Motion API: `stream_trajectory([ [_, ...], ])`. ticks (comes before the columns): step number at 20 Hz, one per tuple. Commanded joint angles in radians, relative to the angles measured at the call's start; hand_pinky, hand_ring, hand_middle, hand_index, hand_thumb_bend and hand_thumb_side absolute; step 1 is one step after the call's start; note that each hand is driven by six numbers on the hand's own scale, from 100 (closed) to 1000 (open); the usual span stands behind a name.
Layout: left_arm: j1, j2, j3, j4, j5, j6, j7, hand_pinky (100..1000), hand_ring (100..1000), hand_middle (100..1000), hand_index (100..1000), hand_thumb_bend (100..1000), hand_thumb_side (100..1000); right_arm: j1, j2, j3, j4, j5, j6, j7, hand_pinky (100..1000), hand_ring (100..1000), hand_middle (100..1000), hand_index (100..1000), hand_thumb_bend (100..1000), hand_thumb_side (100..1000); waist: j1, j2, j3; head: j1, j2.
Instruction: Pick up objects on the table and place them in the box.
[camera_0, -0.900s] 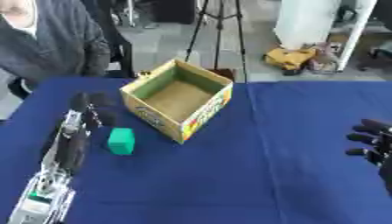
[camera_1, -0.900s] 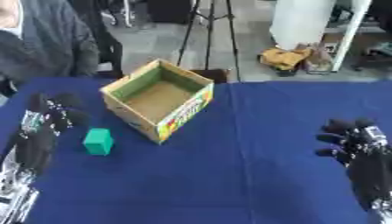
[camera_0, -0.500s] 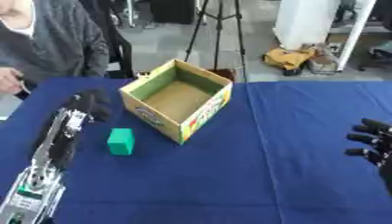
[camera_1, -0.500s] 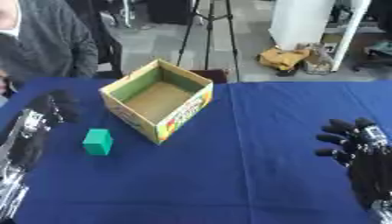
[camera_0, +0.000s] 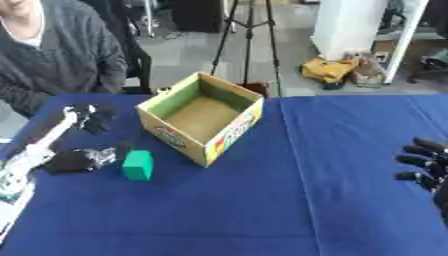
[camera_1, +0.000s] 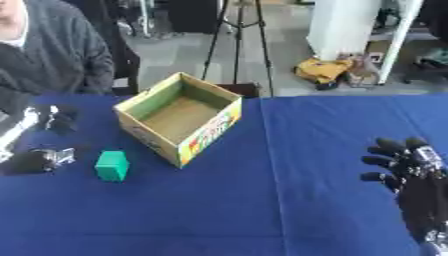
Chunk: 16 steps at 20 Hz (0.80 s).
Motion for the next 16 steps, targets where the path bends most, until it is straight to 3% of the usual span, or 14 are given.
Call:
stream_trajectory([
  [1, -0.068, 0.084, -0.033, 0.076, -0.091, -0.025, -0.059, 676, 695, 726, 821, 564, 466, -0.008, -0.024, 0.000, -0.019, 0.003, -0.001, 0.006, 571, 731, 699, 804, 100, 1000, 0.002, -0.013, -0.003, 0.007, 0.009],
  [8, -0.264, 0.056, -0.141, 0.291, -0.285, -0.124, -0.123, 675, 699, 725, 815, 561, 428, -0.009, -0.023, 0.005, -0.018, 0.003, 0.000, 0.011, 571, 731, 699, 805, 100, 1000, 0.003, -0.013, -0.016, 0.014, 0.016],
  [16, -0.362, -0.037, -0.187, 0.462, -0.488, -0.203, -0.089, 673, 698, 716, 804, 546, 397, -0.010, -0.019, 0.007, -0.017, 0.001, 0.001, 0.013, 572, 732, 699, 805, 100, 1000, 0.002, -0.013, -0.024, 0.014, 0.016],
])
